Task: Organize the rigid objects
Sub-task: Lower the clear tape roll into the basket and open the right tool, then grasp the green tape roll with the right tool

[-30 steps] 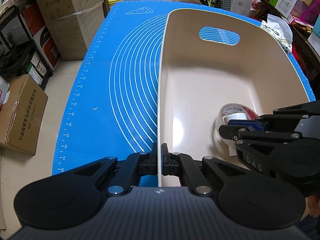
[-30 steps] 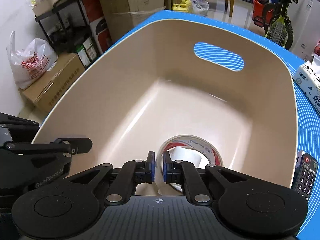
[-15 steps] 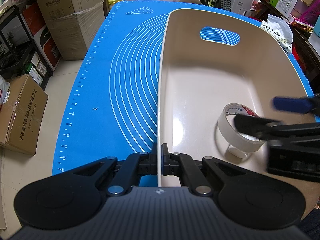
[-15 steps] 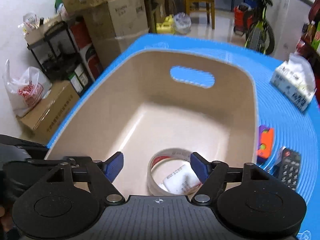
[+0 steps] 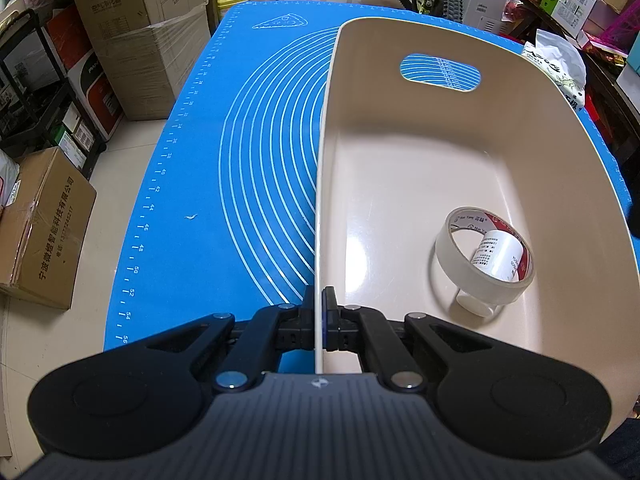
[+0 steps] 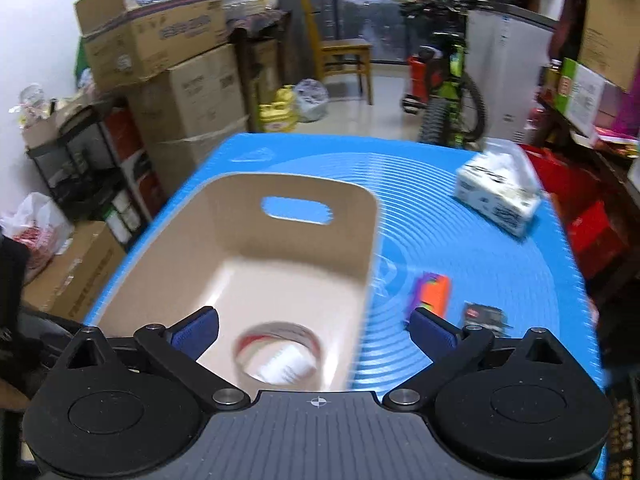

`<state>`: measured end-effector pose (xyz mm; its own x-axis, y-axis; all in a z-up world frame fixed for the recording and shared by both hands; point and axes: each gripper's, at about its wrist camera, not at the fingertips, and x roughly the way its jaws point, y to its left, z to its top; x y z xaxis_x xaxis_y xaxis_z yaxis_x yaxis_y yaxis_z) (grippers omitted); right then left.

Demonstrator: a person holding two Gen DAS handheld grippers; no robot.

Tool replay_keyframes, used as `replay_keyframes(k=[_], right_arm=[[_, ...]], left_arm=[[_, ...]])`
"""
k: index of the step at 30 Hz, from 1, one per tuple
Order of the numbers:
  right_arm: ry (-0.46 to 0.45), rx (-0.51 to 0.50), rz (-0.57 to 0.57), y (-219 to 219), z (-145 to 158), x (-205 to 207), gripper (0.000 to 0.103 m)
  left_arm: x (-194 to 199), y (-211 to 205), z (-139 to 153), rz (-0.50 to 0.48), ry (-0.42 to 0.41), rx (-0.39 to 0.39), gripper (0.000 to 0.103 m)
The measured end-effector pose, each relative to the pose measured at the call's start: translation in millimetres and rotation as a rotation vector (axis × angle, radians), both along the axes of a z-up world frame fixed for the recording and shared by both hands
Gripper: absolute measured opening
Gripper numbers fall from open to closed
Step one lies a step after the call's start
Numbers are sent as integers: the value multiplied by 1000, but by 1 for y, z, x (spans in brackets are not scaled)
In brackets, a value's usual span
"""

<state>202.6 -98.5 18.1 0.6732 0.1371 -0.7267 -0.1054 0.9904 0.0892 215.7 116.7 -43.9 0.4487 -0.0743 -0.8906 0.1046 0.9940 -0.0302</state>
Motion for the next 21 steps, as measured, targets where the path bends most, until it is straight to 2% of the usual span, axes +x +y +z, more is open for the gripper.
replay_keyframes(k=[4,10,16,21], right_arm=[[33,-1,-4,-14,-8,-9,101],[28,-86,-48,-29,-18,-20,101],[9,-47,-83,-52,-27,-29,101],[-2,-66,-82,-60,-39,-37,101]], left_arm=[[0,0,0,2,0,-1,3],[0,2,0,4,1,-5,3],[0,2,0,3,1,-4,3],[0,2,0,3,1,-4,3]])
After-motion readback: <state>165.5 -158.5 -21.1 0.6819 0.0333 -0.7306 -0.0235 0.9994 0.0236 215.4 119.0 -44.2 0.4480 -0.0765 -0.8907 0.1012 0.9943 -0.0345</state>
